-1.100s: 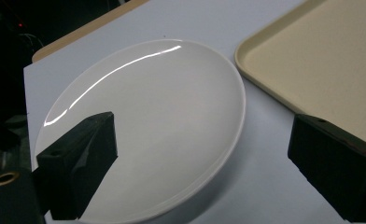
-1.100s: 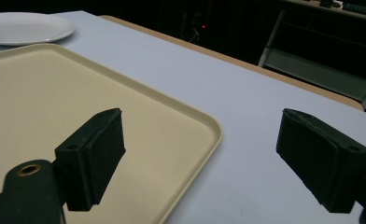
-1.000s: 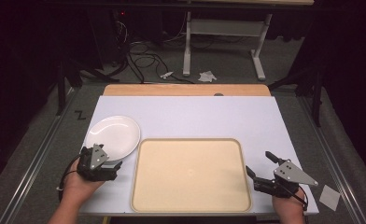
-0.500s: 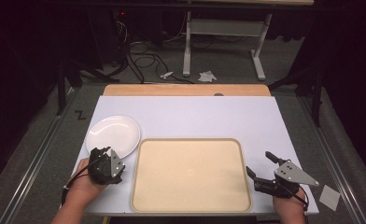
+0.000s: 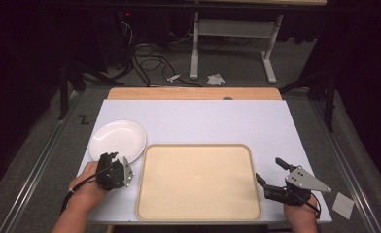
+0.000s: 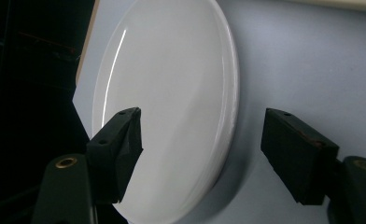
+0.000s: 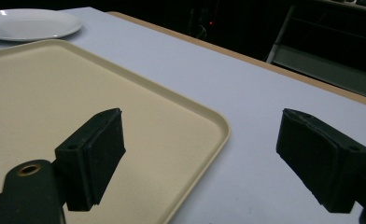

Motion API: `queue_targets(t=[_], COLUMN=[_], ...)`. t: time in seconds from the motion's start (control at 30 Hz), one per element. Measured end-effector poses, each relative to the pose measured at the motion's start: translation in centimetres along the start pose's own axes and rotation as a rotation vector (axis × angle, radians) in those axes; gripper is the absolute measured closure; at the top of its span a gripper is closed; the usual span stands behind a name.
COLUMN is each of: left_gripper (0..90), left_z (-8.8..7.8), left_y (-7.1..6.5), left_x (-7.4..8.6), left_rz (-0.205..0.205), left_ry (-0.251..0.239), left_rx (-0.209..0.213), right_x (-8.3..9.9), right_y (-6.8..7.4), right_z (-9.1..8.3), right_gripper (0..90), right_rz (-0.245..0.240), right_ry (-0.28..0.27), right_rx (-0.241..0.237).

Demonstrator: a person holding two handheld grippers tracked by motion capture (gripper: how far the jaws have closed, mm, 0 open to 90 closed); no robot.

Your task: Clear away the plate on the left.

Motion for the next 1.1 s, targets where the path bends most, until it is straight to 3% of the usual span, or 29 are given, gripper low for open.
queue_targets(t=[0.3, 0.5, 0.53, 0.6, 0.67, 0.8, 0.9, 1.1], left_gripper=[37.2, 42.0, 43.5, 46.6, 50.4, 58.3, 59.1, 74.7], left_z=[0.9, 1.4, 1.9, 2.2, 1.7, 1.8, 1.8, 2.0], left_y=[0.4, 0.3, -0.1, -0.3, 0.1, -0.2, -0.2, -0.5], left_x=[0.2, -0.4, -0.6, -0.9, -0.9, -1.0, -1.0, -1.1], left_rz=[0.031, 0.074, 0.031, 0.025, 0.118, 0.134, 0.129, 0.110], left_ry=[0.026, 0.022, -0.025, -0.040, 0.035, 0.033, 0.034, 0.034], left_rx=[0.004, -0.027, -0.024, -0.031, -0.047, -0.043, -0.043, -0.015], right_x=[0.1, 0.1, 0.1, 0.0, -0.1, 0.1, 0.1, 0.0], right_y=[0.0, 0.0, 0.0, 0.0, 0.0, -0.2, -0.1, -0.1], right_z=[-0.2, 0.0, -0.1, -0.2, -0.3, -0.2, -0.2, -0.3], right_gripper=[16.1, 16.2, 16.2, 16.2, 16.2, 16.2, 16.2, 16.2], right_rz=[0.009, 0.014, 0.010, 0.010, 0.002, 0.004, 0.007, 0.001], right_ry=[-0.007, 0.001, 0.001, -0.005, -0.011, -0.012, -0.008, -0.017], right_rx=[-0.001, -0.004, -0.002, -0.002, 0.004, -0.002, -0.005, -0.002])
Point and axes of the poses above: each handheld gripper's, and its own axes: z roughly forward along the jaws, x roughly out of its underside, y roughly to its left, the point moved 3 cm from there along z, roughly forward along the jaws, and after that the axes turned 11 degrees about y, right-handed, at the moved point
